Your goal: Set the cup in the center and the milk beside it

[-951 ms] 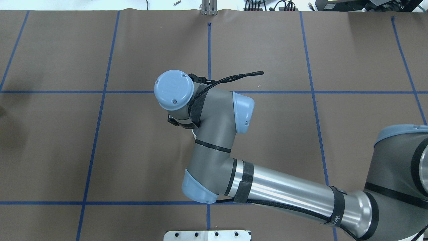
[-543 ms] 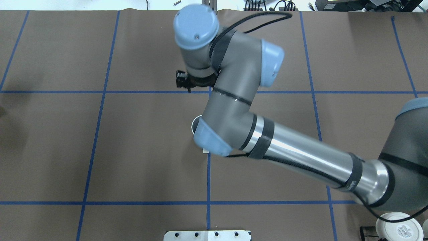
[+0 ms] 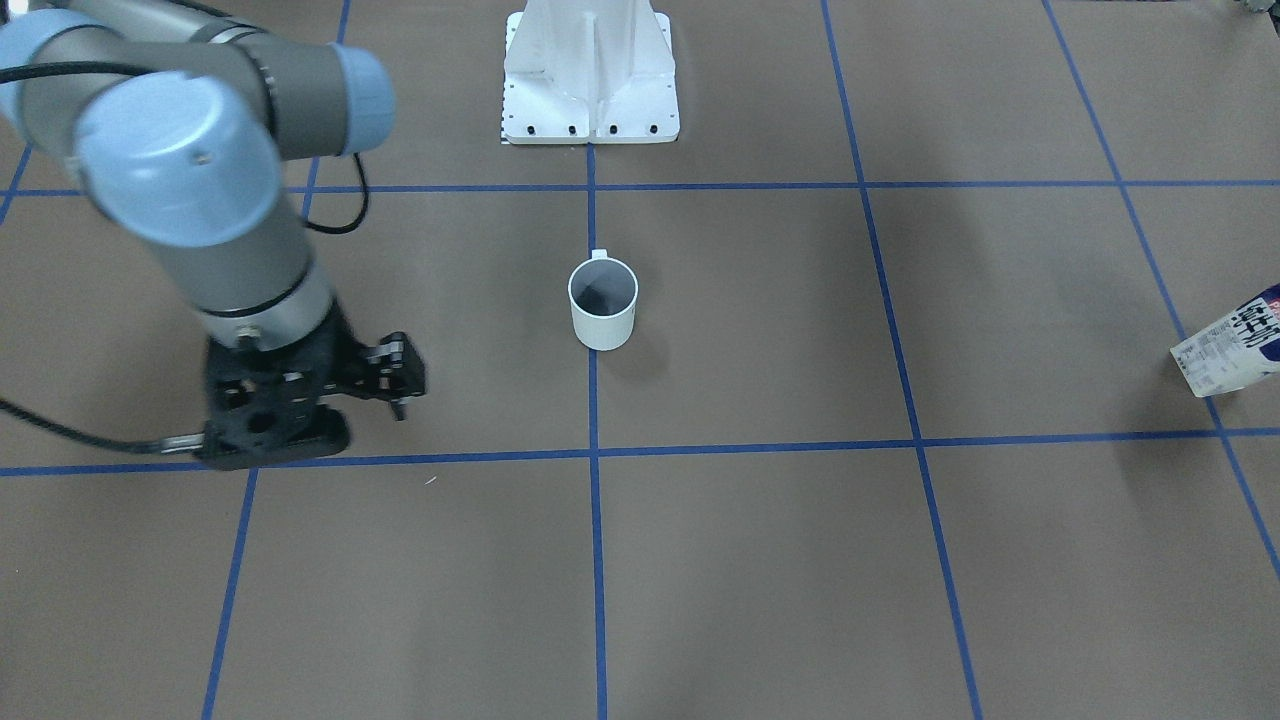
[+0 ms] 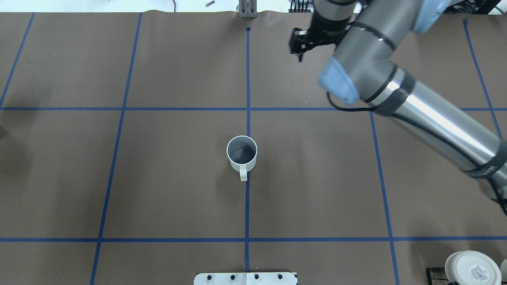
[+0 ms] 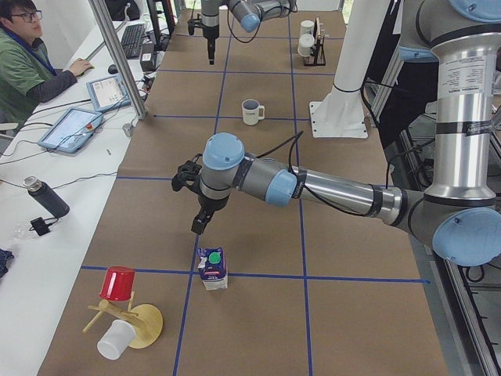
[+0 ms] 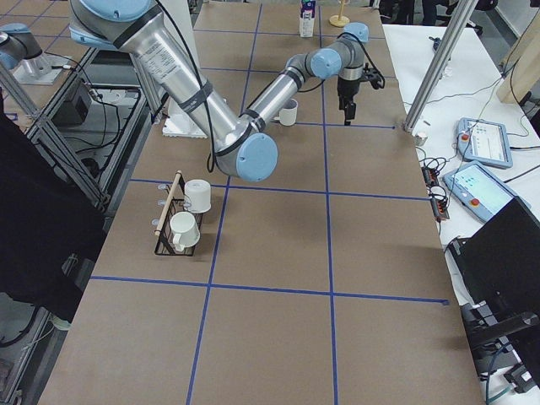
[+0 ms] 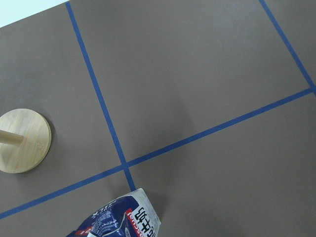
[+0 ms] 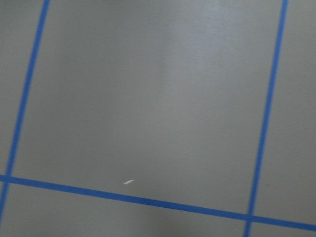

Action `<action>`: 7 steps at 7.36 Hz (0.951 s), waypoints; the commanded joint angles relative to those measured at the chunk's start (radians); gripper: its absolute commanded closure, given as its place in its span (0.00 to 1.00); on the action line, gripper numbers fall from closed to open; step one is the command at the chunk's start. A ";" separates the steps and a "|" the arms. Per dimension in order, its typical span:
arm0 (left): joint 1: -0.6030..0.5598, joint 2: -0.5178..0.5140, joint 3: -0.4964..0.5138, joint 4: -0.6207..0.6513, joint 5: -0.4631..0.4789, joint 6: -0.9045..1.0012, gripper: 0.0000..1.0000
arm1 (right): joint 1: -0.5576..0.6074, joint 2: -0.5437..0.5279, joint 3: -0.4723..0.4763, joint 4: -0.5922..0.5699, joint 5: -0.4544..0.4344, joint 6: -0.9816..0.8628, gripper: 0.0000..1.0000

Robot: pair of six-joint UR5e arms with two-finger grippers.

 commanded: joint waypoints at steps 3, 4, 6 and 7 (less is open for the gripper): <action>0.000 0.016 0.001 0.000 0.002 0.003 0.01 | 0.356 -0.483 0.106 -0.002 0.092 -0.568 0.00; 0.000 0.031 0.000 0.000 0.003 0.007 0.01 | 0.412 -0.605 0.133 0.004 0.080 -0.609 0.00; -0.001 0.041 -0.002 0.000 0.003 0.006 0.01 | 0.469 -0.773 0.152 0.014 0.082 -0.611 0.00; -0.001 0.041 0.000 0.000 0.003 -0.002 0.01 | 0.496 -0.786 0.156 0.014 0.083 -0.611 0.00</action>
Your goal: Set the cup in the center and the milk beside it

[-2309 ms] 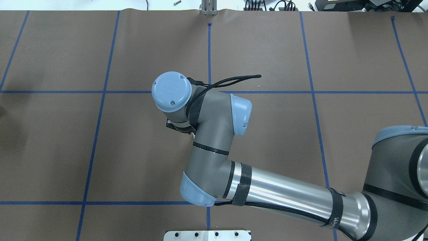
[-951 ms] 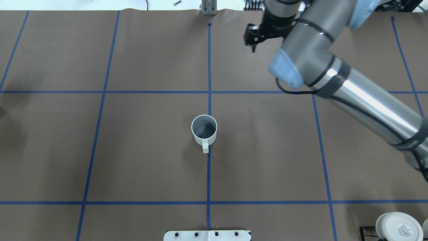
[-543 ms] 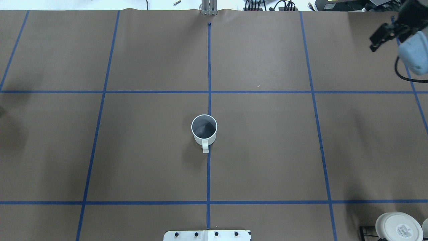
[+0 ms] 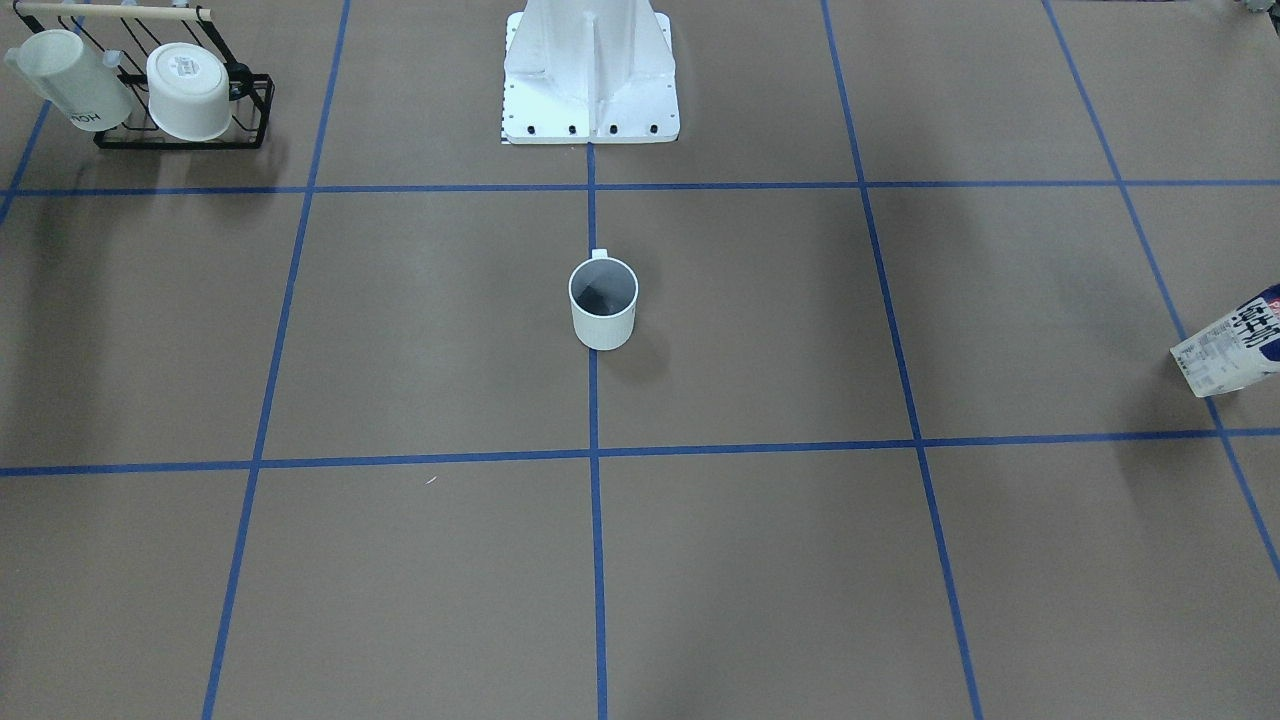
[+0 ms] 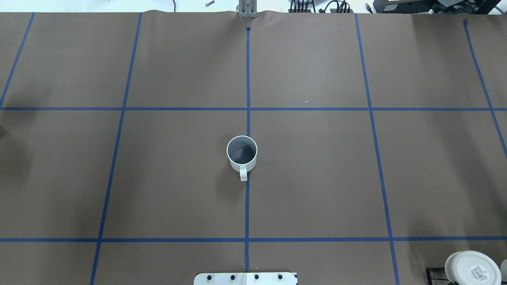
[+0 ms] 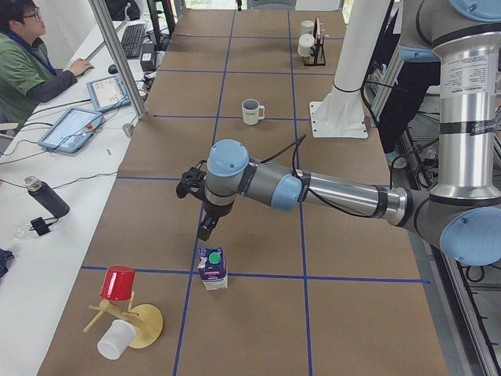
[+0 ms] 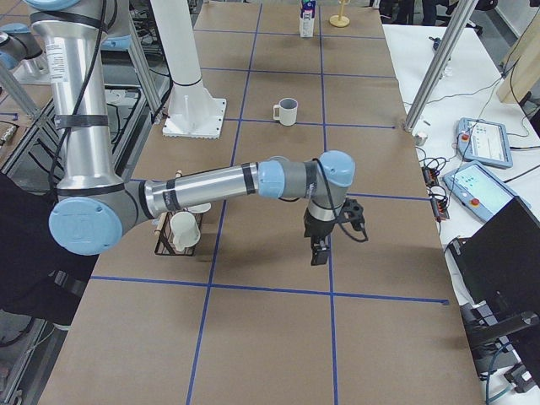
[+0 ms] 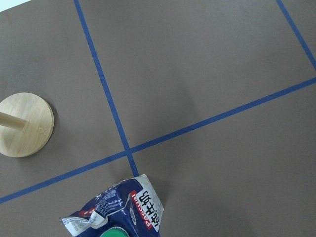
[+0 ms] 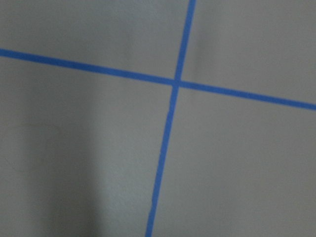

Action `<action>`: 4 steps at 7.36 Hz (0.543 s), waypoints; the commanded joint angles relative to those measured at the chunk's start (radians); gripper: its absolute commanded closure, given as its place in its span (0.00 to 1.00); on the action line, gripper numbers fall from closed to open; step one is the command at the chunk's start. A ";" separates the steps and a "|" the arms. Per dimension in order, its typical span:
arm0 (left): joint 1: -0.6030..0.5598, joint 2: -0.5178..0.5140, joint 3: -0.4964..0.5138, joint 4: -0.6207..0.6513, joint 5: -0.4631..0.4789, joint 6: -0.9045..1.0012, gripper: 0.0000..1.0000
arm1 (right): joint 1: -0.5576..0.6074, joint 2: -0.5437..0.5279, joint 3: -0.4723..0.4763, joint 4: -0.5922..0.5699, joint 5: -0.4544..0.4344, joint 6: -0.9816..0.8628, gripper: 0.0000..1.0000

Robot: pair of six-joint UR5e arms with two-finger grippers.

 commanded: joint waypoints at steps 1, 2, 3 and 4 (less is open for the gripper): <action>-0.005 -0.016 0.045 0.002 0.000 -0.005 0.01 | 0.033 -0.044 0.028 0.002 -0.007 0.000 0.00; -0.009 -0.062 0.114 -0.002 0.002 -0.046 0.01 | 0.032 -0.037 0.026 0.000 -0.008 -0.001 0.00; -0.009 -0.093 0.195 -0.053 0.029 -0.089 0.01 | 0.032 -0.037 0.026 -0.003 -0.007 0.000 0.00; -0.009 -0.102 0.281 -0.116 0.044 -0.092 0.01 | 0.030 -0.037 0.025 -0.003 -0.008 0.000 0.00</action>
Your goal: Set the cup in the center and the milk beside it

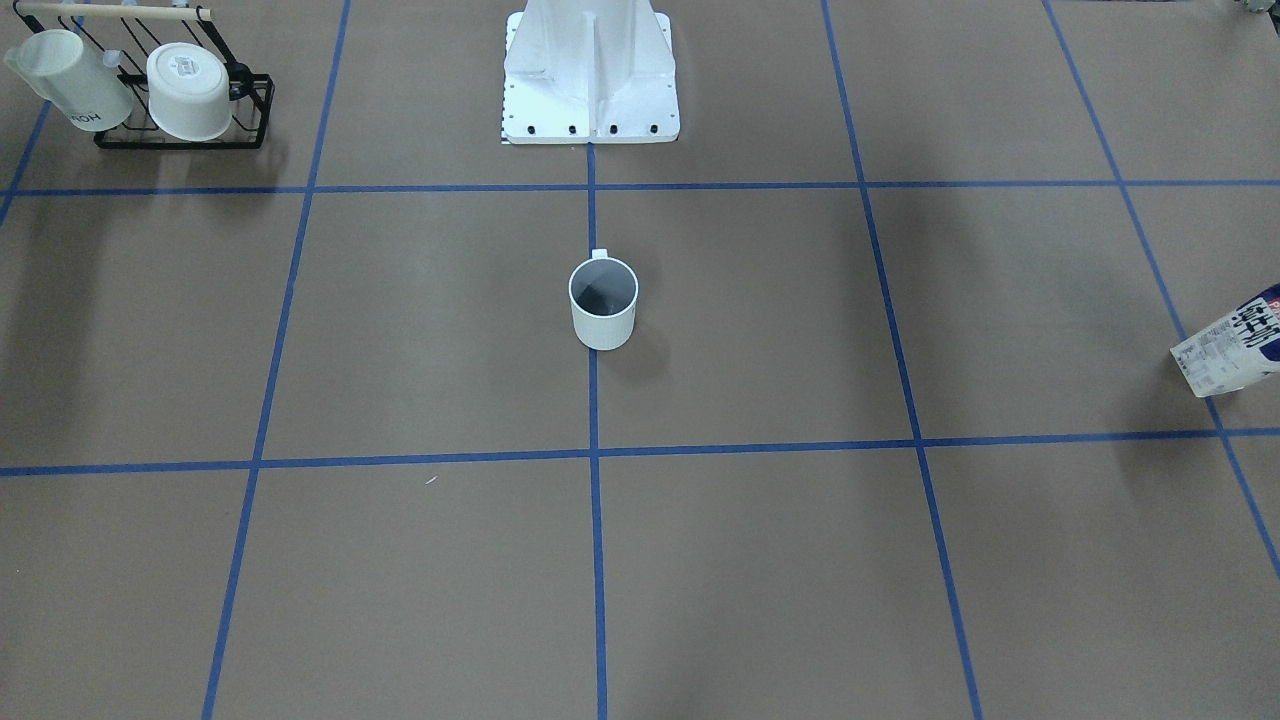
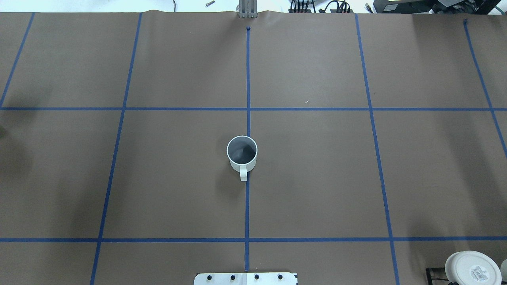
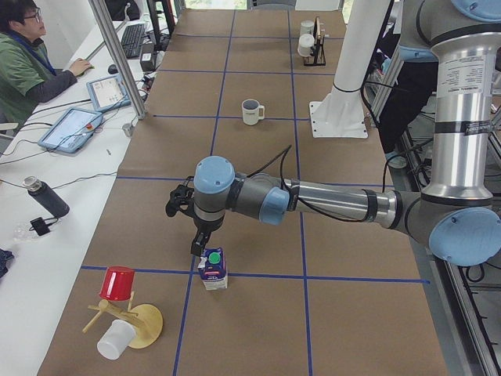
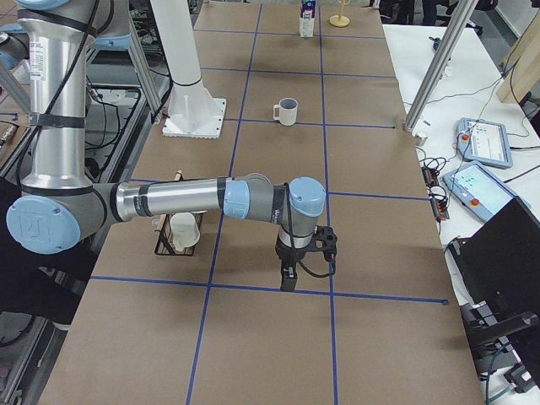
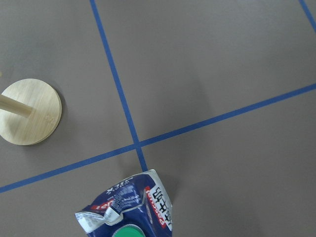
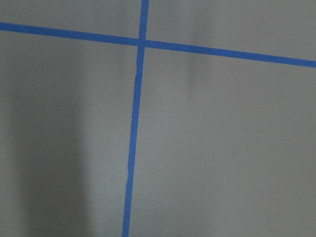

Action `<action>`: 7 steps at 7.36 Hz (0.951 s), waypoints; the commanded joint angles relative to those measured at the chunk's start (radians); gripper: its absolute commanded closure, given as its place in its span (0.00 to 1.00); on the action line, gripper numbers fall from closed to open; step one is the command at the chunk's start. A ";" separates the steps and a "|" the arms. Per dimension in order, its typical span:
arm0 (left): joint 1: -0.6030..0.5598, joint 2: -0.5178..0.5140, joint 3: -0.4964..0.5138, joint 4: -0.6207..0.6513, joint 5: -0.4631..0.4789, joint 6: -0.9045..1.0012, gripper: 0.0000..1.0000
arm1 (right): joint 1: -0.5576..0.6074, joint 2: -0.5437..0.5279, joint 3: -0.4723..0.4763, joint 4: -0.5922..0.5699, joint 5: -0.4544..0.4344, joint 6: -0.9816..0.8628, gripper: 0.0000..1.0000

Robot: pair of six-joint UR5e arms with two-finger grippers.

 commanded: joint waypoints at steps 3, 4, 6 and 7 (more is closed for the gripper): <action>-0.001 -0.015 0.182 -0.259 0.015 -0.235 0.02 | -0.001 -0.001 0.001 -0.001 -0.001 -0.001 0.00; -0.001 -0.007 0.159 -0.256 -0.008 -0.257 0.02 | -0.001 -0.001 0.003 -0.001 0.000 -0.001 0.00; -0.001 0.013 0.168 -0.259 -0.098 -0.257 0.02 | -0.002 -0.001 0.001 -0.001 -0.001 -0.001 0.00; -0.001 0.040 0.159 -0.267 -0.071 -0.260 0.02 | -0.005 -0.001 0.001 -0.001 -0.001 -0.001 0.00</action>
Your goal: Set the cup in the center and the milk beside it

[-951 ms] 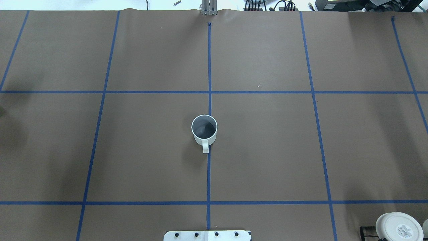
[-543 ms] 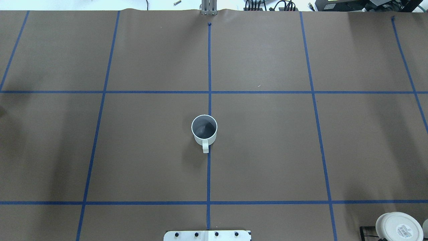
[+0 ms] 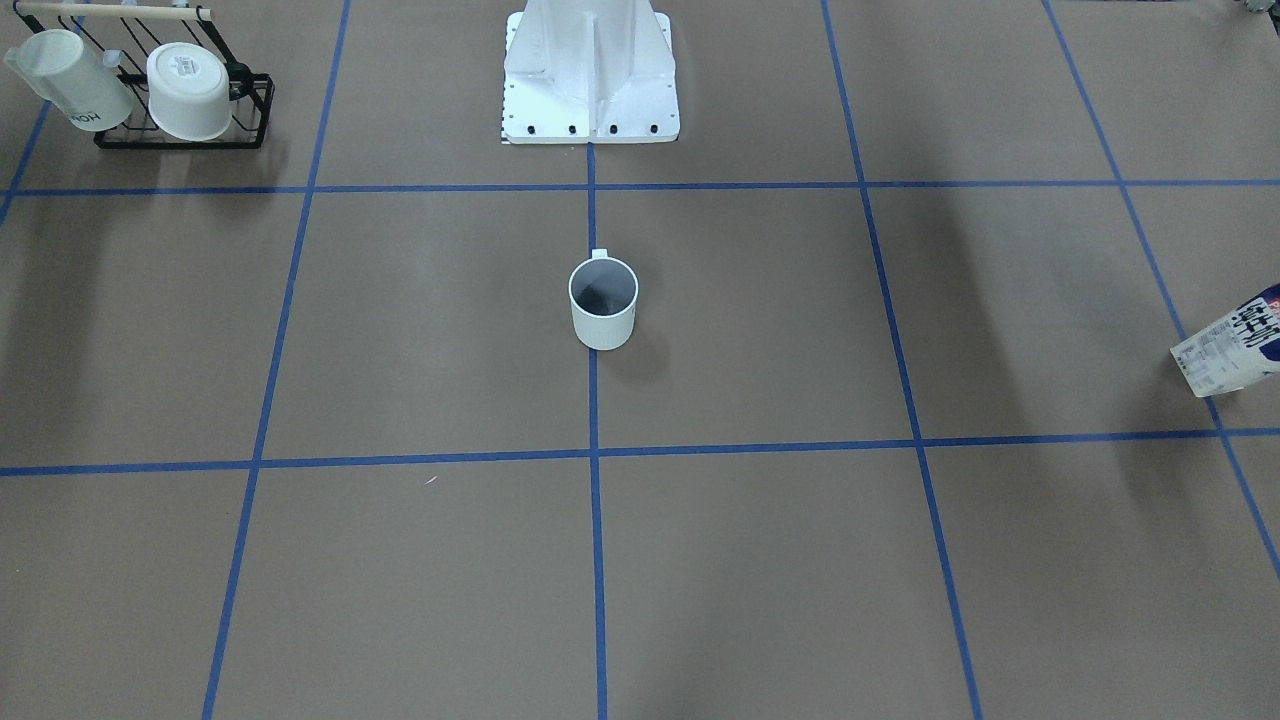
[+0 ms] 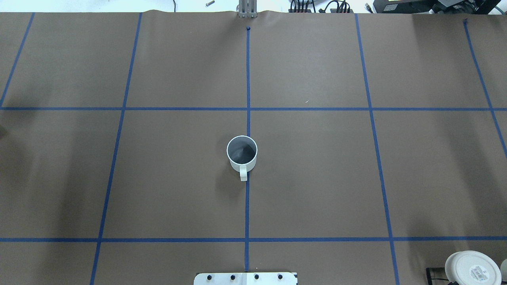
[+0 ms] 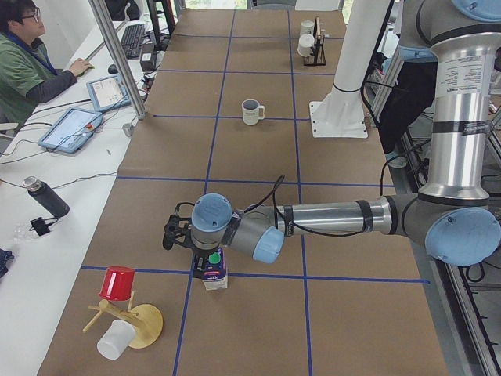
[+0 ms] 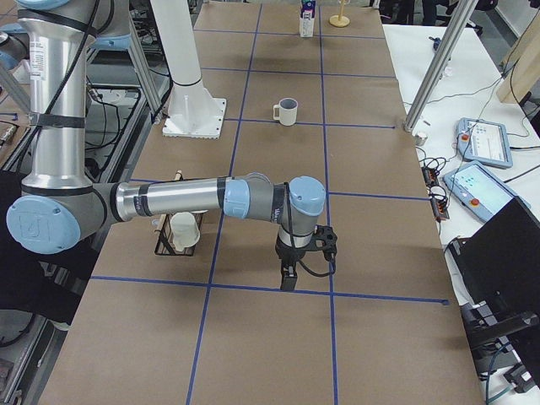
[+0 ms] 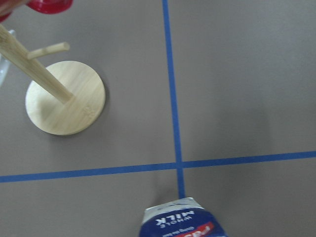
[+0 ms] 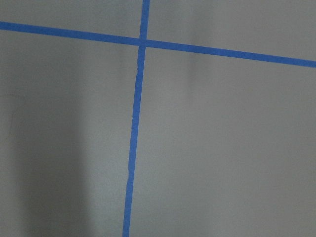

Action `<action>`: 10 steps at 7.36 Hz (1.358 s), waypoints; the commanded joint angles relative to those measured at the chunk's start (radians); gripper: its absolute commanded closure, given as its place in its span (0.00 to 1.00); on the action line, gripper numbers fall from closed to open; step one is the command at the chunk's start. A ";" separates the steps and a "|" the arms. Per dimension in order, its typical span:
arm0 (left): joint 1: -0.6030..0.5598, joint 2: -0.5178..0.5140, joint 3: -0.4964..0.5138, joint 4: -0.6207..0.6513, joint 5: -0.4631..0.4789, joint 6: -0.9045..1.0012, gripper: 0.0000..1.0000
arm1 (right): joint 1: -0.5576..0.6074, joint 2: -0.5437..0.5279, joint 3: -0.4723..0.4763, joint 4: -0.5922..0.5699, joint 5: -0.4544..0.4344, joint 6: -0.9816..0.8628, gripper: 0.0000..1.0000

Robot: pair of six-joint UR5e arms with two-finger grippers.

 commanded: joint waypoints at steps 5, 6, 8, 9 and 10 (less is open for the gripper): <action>0.038 0.028 -0.007 -0.032 0.027 -0.068 0.02 | -0.012 0.000 -0.002 0.000 -0.001 0.000 0.00; 0.046 0.026 -0.004 -0.033 0.029 -0.068 0.02 | -0.012 -0.001 -0.004 0.000 -0.001 0.000 0.00; 0.072 0.026 0.002 -0.036 0.084 -0.070 0.02 | -0.016 -0.002 -0.005 0.001 -0.001 0.000 0.00; 0.083 0.026 0.025 -0.064 0.089 -0.070 0.02 | -0.018 -0.002 -0.005 0.001 -0.001 0.000 0.00; 0.090 0.026 0.056 -0.102 0.099 -0.070 0.02 | -0.018 -0.002 -0.007 0.001 -0.001 0.000 0.00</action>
